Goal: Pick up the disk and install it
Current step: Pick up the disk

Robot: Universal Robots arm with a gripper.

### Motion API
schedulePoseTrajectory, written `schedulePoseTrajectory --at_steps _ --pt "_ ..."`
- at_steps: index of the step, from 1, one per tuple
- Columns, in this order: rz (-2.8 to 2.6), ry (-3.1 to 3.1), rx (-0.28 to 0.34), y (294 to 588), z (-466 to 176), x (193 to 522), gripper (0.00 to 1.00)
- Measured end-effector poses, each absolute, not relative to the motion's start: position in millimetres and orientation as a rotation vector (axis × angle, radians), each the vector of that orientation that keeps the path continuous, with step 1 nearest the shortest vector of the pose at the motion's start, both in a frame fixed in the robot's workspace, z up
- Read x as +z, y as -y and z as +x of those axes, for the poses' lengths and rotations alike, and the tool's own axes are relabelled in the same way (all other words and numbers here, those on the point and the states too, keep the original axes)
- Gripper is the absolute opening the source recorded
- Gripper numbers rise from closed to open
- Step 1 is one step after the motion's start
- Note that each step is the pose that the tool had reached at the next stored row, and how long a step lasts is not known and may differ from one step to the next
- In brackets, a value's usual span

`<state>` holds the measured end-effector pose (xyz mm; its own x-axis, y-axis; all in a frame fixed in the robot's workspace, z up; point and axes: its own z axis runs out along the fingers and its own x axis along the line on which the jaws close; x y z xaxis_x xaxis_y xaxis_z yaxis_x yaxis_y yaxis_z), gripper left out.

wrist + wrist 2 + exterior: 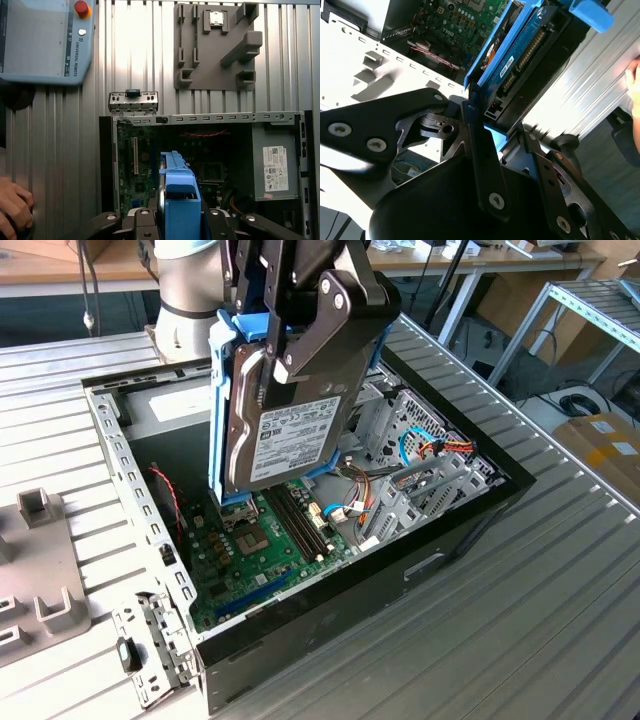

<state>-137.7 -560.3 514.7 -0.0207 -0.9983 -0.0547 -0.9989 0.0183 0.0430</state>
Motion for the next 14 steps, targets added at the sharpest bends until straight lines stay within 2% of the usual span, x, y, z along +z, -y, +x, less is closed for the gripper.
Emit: schedulePoseTrajectory --at_steps 14 --pt "-2.193 -2.236 0.106 560.5 -132.7 514.3 0.37"
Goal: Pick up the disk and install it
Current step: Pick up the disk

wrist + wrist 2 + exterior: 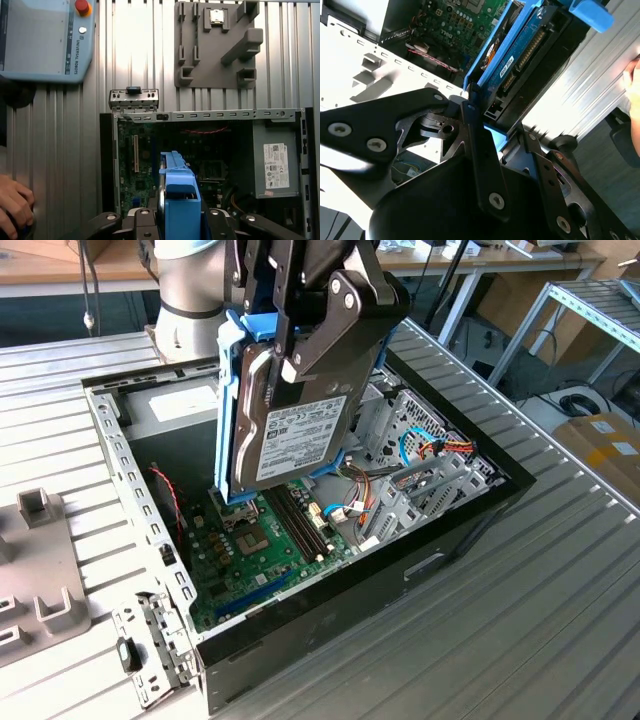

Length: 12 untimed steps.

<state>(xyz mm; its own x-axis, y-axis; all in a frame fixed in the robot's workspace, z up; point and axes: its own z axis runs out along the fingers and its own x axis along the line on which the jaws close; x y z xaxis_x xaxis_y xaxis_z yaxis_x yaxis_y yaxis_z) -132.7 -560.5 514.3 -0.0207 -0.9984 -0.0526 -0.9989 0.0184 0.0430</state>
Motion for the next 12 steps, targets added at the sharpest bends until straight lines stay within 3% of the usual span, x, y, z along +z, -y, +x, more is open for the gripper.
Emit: schedulePoseTrajectory --at_steps 12 --pt "-2.194 -2.237 0.104 560.6 -128.9 514.2 0.37"
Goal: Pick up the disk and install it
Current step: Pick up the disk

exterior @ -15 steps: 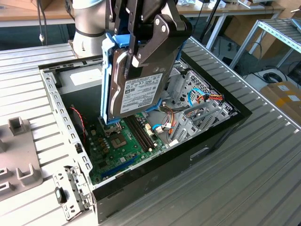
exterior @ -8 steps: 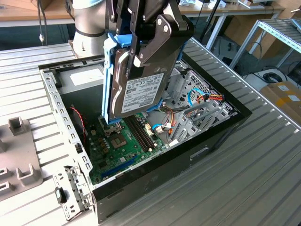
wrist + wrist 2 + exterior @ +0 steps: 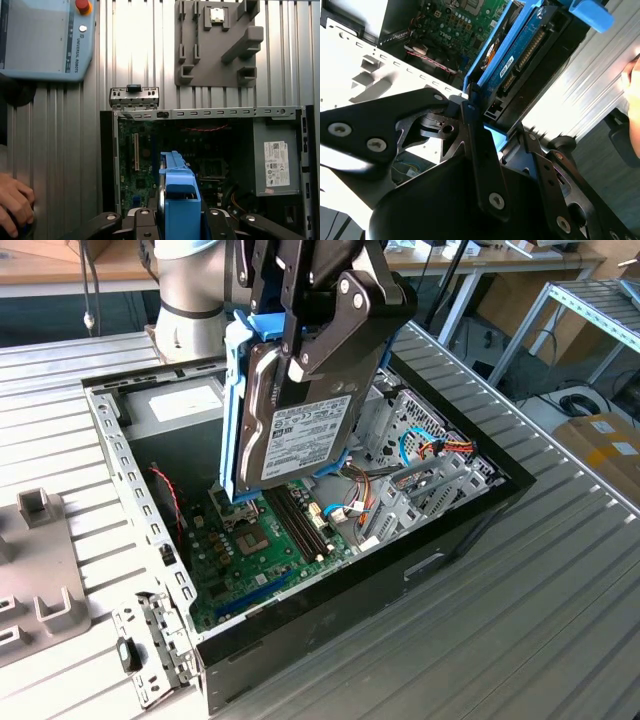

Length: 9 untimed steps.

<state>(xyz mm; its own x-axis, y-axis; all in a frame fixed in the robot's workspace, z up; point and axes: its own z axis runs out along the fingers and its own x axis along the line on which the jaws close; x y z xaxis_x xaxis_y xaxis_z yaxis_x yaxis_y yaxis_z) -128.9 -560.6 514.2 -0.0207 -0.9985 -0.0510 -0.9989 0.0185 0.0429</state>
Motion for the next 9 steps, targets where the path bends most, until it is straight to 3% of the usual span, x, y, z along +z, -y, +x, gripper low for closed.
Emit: schedulePoseTrajectory --at_steps 9 --pt "-2.195 -2.238 0.103 560.6 -126.0 514.0 0.37"
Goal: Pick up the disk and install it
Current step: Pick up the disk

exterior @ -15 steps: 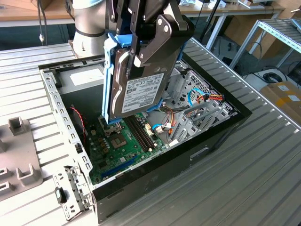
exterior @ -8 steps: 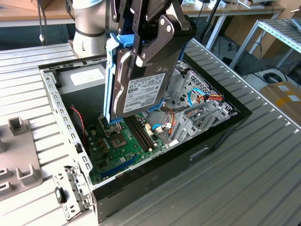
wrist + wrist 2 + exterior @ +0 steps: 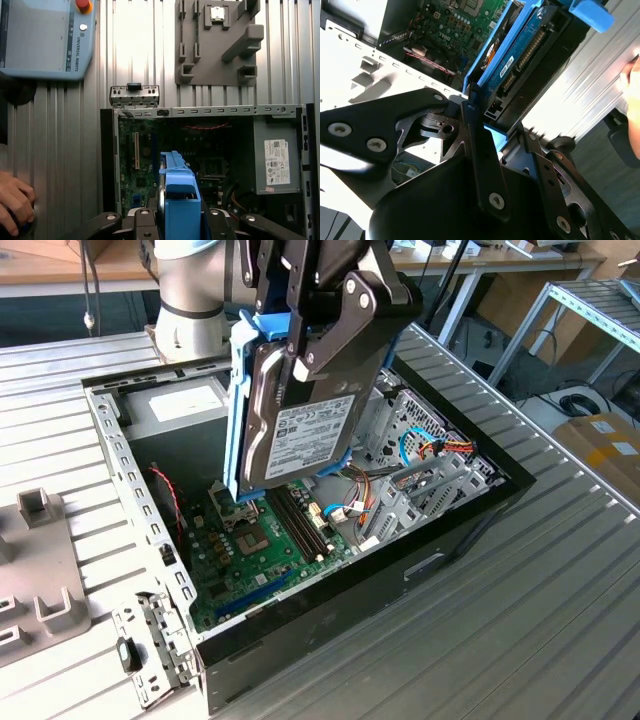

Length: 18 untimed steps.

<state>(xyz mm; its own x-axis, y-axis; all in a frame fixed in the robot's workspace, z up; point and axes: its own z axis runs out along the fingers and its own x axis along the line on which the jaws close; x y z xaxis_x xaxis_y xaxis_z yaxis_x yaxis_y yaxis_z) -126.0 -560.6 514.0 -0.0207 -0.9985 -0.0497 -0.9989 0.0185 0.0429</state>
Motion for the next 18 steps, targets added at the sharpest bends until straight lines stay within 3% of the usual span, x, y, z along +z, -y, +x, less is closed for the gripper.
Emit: schedulePoseTrajectory --at_steps 18 --pt "-2.197 -2.240 0.098 560.7 -118.6 513.7 0.37"
